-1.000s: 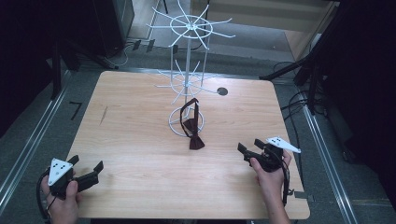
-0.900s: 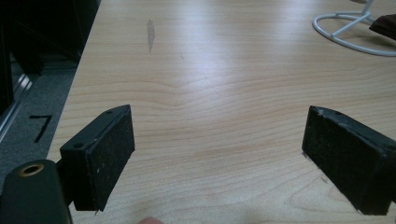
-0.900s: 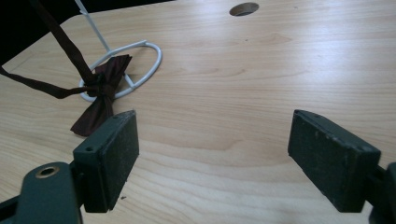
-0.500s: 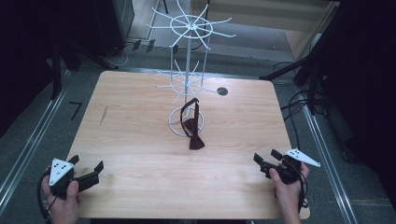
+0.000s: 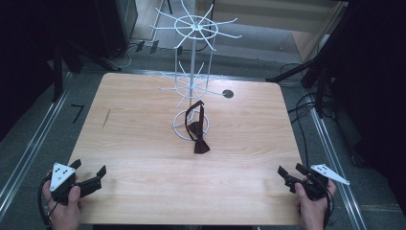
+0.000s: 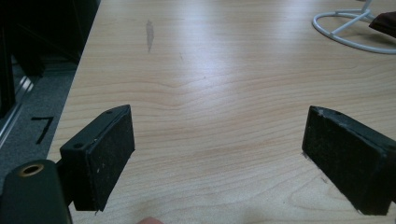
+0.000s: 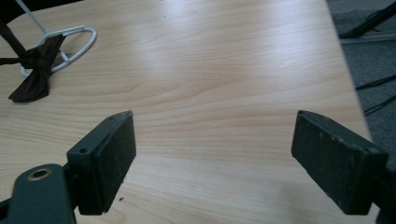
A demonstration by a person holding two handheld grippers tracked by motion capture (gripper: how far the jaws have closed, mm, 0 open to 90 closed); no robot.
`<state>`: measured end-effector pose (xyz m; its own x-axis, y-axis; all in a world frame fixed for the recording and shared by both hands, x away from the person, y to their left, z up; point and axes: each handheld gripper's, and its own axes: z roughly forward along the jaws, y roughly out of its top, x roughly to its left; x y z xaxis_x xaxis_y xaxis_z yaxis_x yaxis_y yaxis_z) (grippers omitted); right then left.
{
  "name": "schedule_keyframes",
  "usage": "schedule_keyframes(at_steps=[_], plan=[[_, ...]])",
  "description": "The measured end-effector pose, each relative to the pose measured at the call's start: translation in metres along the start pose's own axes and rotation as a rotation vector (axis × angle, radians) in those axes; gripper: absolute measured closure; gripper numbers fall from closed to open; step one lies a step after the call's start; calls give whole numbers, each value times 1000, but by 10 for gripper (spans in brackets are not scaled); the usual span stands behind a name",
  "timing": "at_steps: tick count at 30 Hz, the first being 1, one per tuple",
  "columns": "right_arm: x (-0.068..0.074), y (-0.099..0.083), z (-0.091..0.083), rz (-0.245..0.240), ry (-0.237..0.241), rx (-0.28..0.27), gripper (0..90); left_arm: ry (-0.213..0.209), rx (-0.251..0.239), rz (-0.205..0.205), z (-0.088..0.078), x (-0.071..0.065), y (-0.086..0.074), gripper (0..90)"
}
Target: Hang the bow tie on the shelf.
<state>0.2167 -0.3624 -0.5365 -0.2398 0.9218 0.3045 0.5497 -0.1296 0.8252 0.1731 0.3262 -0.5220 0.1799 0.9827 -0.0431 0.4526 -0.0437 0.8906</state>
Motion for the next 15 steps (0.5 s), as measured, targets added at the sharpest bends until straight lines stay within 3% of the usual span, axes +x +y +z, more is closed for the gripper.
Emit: schedule_keyframes(at_steps=[7, 15], plan=[[-25, -8, -17, 27, -22, -17, 145, 2, 1, 0, 0, 0, 0, 98], [-37, -13, -29, 53, -31, -21, 147, 2, 0, -11, 0, 1, 0, 98]])
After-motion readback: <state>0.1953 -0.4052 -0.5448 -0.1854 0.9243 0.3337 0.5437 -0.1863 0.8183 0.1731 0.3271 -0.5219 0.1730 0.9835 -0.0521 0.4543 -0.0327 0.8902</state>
